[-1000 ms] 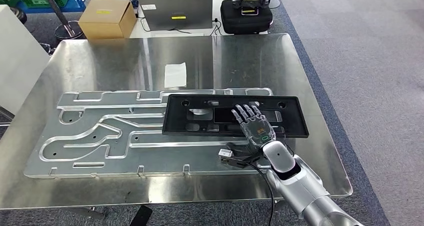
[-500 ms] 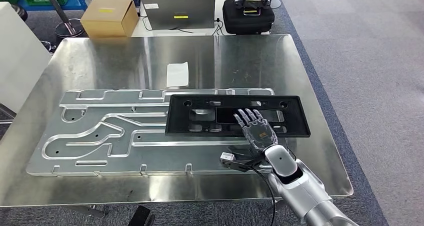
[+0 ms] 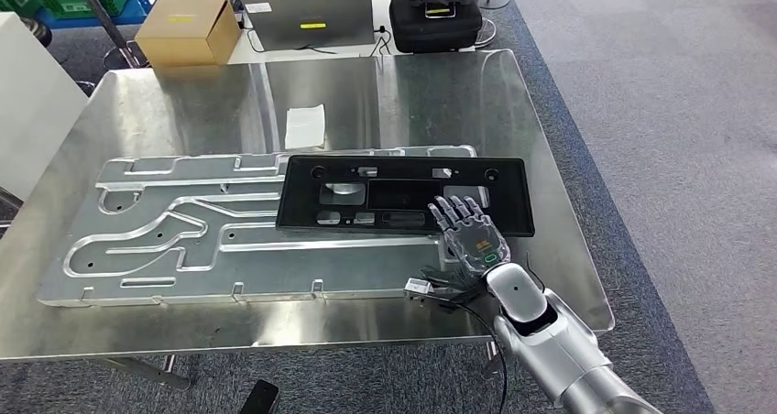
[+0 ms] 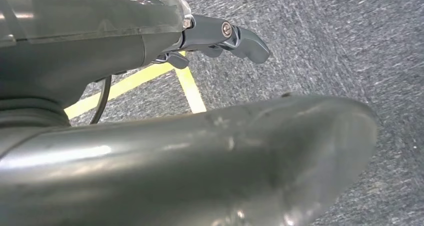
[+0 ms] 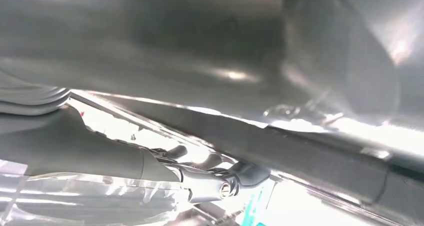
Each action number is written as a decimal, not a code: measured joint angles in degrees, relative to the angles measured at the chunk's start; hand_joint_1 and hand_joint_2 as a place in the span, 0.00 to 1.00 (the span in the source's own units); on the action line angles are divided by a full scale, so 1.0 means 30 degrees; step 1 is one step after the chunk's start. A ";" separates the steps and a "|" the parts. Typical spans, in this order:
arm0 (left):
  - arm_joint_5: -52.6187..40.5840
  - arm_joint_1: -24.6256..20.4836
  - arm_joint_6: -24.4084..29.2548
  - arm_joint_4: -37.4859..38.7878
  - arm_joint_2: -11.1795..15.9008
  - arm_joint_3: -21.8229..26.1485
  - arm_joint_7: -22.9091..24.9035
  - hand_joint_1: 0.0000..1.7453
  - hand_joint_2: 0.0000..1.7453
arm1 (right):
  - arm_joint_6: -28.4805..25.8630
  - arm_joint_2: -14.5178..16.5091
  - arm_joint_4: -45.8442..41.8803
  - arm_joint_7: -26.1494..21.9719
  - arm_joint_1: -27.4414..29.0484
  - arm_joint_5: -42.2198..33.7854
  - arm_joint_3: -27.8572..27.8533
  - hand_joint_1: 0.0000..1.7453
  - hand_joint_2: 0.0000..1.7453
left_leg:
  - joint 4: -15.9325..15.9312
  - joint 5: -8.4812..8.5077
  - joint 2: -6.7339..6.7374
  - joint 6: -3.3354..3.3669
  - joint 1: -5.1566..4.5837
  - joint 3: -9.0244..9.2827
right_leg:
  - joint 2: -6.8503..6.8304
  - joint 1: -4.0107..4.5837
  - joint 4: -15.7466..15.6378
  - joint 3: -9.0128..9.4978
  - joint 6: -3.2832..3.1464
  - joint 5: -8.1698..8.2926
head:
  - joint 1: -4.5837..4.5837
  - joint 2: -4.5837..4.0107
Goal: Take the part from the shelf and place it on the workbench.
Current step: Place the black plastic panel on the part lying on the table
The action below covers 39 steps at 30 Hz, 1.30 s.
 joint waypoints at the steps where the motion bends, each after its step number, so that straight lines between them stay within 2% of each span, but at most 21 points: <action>1: 0.0015 -0.0005 0.0009 0.0000 0.0016 0.0000 0.0000 0.00 0.00 | -0.0025 -0.0040 -0.0189 -0.0009 0.0013 0.0005 -0.0005 0.00 0.00 | -0.1395 0.0487 -0.0001 0.0158 -0.0053 0.0925 | 0.0005 0.0027 0.0018 -0.0106 0.0018 0.0107 | -0.0002 0.0000; 3: 0.0040 -0.0017 0.0022 -0.0007 0.0078 0.0004 -0.0002 0.00 0.00 | -0.0147 -0.0120 -0.0746 -0.0091 0.0024 -0.0025 -0.0016 0.00 0.00 | -0.3832 0.0999 0.0015 0.0383 -0.0199 0.2421 | 0.0009 0.0067 0.0023 -0.0246 0.0154 0.0335 | 0.0011 0.0002; 4: 0.0055 -0.0016 0.0026 -0.0011 0.0109 0.0007 -0.0004 0.00 0.00 | -0.0209 -0.0151 -0.1099 -0.0172 0.0036 -0.0087 -0.0018 0.00 0.00 | -0.4422 0.1052 0.0015 0.0433 -0.0278 0.2706 | 0.0002 0.0042 0.0006 -0.0280 0.0268 0.0459 | -0.0002 0.0002; 7: 0.0107 0.0022 0.0018 -0.0015 0.0129 0.0024 -0.0009 0.00 0.00 | -0.0159 -0.0218 -0.2328 -0.0495 0.0132 -0.0473 -0.0013 0.00 0.00 | -0.4800 0.1467 0.0045 0.0585 -0.0327 0.2562 | 0.0003 -0.0039 -0.0088 -0.0373 0.0667 0.0696 | -0.0035 0.0002; 9: 0.0122 0.0011 -0.0009 -0.0015 0.0129 0.0033 -0.0022 0.00 0.00 | 0.0034 -0.0266 -0.3011 -0.0626 0.0182 -0.0699 -0.0007 0.00 0.00 | -0.5012 0.1957 0.0129 0.0844 -0.0219 0.2309 | 0.0012 -0.0057 0.0657 -0.0717 0.0861 -0.0298 | 0.0016 0.0003; 12: 0.0140 0.0004 -0.0091 -0.0015 0.0124 0.0036 -0.0042 0.00 0.00 | 0.0253 -0.0295 -0.3601 -0.0721 0.0323 -0.0920 0.0033 0.00 0.00 | -0.5006 0.2570 0.0179 0.0979 -0.0193 0.1545 | 0.0006 -0.0133 0.4062 -0.1722 0.1097 -0.2759 | 0.0102 0.0002; 14: 0.0142 0.0017 -0.0137 -0.0015 0.0118 0.0036 -0.0058 0.00 0.00 | 0.0220 -0.0306 -0.3710 -0.0728 0.0472 -0.1022 0.0064 0.00 0.00 | -0.4912 0.2895 0.0182 0.0915 -0.0181 0.1010 | 0.0003 -0.0190 0.5024 -0.1577 0.1206 -0.2755 | 0.0111 0.0002; 16: 0.0166 0.0019 -0.0173 -0.0015 0.0111 0.0038 -0.0089 0.00 0.00 | -0.0007 -0.0319 -0.3779 -0.0814 0.0565 -0.1173 0.0075 0.00 0.00 | -0.4716 0.3131 0.0177 0.0791 -0.0156 0.0529 | -0.0003 -0.0268 0.3293 -0.0034 0.1231 -0.1817 | 0.0115 0.0000; 18: 0.0208 0.0015 -0.0197 -0.0015 0.0111 0.0042 -0.0115 0.00 0.00 | -0.0350 -0.0324 -0.3985 -0.1073 0.0642 -0.1542 0.0082 0.00 0.00 | -0.4482 0.3298 0.0167 0.0598 -0.0192 0.0152 | 0.0025 -0.0231 0.0793 0.1694 0.1102 -0.1567 | 0.0100 0.0002; 20: 0.0260 0.0014 -0.0206 -0.0015 0.0115 0.0049 -0.0135 0.00 0.00 | -0.0596 -0.0306 -0.4321 -0.1479 0.0843 -0.2181 0.0091 0.00 0.00 | -0.4393 0.3496 0.0162 0.0361 -0.0239 0.0000 | 0.0077 -0.0120 -0.0237 0.2217 0.0850 -0.1744 | 0.0082 0.0004; 22: 0.0335 0.0040 -0.0204 -0.0015 0.0117 0.0071 -0.0158 0.00 0.00 | -0.0645 -0.0240 -0.4761 -0.1949 0.1180 -0.2923 0.0122 0.00 0.00 | -0.4362 0.3609 0.0136 0.0103 -0.0203 -0.0081 | 0.0046 -0.0123 -0.0317 0.2023 0.0521 -0.1511 | 0.0087 0.0004; 23: 0.0364 0.0068 -0.0202 -0.0015 0.0118 0.0084 -0.0166 0.00 0.00 | -0.0574 -0.0180 -0.5008 -0.2170 0.1337 -0.3293 0.0156 0.00 0.00 | -0.4158 0.3331 0.0119 -0.0013 -0.0171 -0.0226 | 0.0002 -0.0142 -0.0328 0.1888 0.0333 -0.1346 | 0.0064 0.0004; 25: 0.0388 0.0121 -0.0200 -0.0015 0.0122 0.0104 -0.0179 0.00 0.00 | -0.0275 -0.0020 -0.5496 -0.2599 0.1606 -0.4098 0.0268 0.00 0.00 | -0.2752 0.1817 0.0103 -0.0201 -0.0096 -0.0748 | -0.0081 -0.0188 -0.0370 0.1523 0.0033 -0.0975 | 0.0000 0.0002; 27: 0.0397 0.0136 -0.0164 -0.0015 0.0122 0.0120 -0.0188 0.00 0.00 | 0.0057 0.0168 -0.5898 -0.3017 0.1914 -0.4875 0.0507 0.00 0.00 | -0.0318 0.0131 0.0102 -0.0331 -0.0078 -0.1388 | -0.0095 -0.0144 -0.0337 0.1032 -0.0069 -0.0611 | -0.0057 0.0004; 28: 0.0399 0.0137 -0.0131 -0.0015 0.0122 0.0135 -0.0191 0.00 0.00 | 0.0161 0.0268 -0.6071 -0.3188 0.2103 -0.5173 0.0672 0.00 0.00 | 0.0656 -0.0200 0.0102 -0.0364 -0.0074 -0.1501 | -0.0103 -0.0115 -0.0308 0.0758 -0.0068 -0.0422 | -0.0056 0.0004; 30: 0.0399 0.0136 -0.0036 -0.0015 0.0122 0.0169 -0.0199 0.00 0.00 | 0.0189 0.0430 -0.6364 -0.3432 0.2467 -0.5515 0.1005 0.00 0.00 | 0.0846 0.0330 0.0102 -0.0338 -0.0075 -0.0871 | -0.0114 -0.0072 -0.0231 0.0216 -0.0024 -0.0062 | -0.0060 0.0002; 32: 0.0395 0.0110 0.0066 -0.0024 0.0129 0.0202 -0.0202 0.00 0.00 | 0.0100 0.0558 -0.6671 -0.3592 0.2701 -0.5736 0.1297 0.00 0.00 | -0.1459 0.1094 0.0092 -0.0158 -0.0095 0.1016 | -0.0104 -0.0047 -0.0158 -0.0204 0.0072 0.0267 | -0.0067 0.0002; 34: 0.0392 0.0061 0.0177 -0.0042 0.0147 0.0222 -0.0217 0.00 0.00 | -0.0068 0.0661 -0.7006 -0.3767 0.2849 -0.5933 0.1545 0.00 0.00 | -0.4038 0.1026 0.0066 0.0065 -0.0194 0.2769 | -0.0108 -0.0014 -0.0142 -0.0381 0.0253 0.0582 | -0.0051 0.0002; 35: 0.0388 0.0041 0.0237 -0.0047 0.0155 0.0231 -0.0224 0.00 0.00 | -0.0184 0.0714 -0.7168 -0.3860 0.2929 -0.6050 0.1672 0.00 0.00 | -0.4712 0.0881 0.0051 0.0153 -0.0256 0.3159 | -0.0121 -0.0016 -0.0176 -0.0389 0.0368 0.0740 | -0.0087 0.0000; 37: 0.0384 0.0046 0.0333 -0.0047 0.0149 0.0253 -0.0233 0.00 0.00 | -0.0417 0.0785 -0.7438 -0.4003 0.3149 -0.6247 0.1891 0.00 0.00 | -0.4943 0.1089 0.0046 0.0355 -0.0292 0.3091 | -0.0134 -0.0020 -0.0316 -0.0381 0.0617 0.1053 | -0.0140 0.0000; 39: 0.0381 0.0050 0.0384 -0.0047 0.0137 0.0273 -0.0235 0.00 0.00 | -0.0625 0.0809 -0.7613 -0.4063 0.3419 -0.6450 0.2007 0.00 0.00 | -0.5056 0.1524 0.0124 0.0677 -0.0216 0.2802 | -0.0075 -0.0051 0.0004 -0.0631 0.0814 0.0499 | -0.0122 0.0000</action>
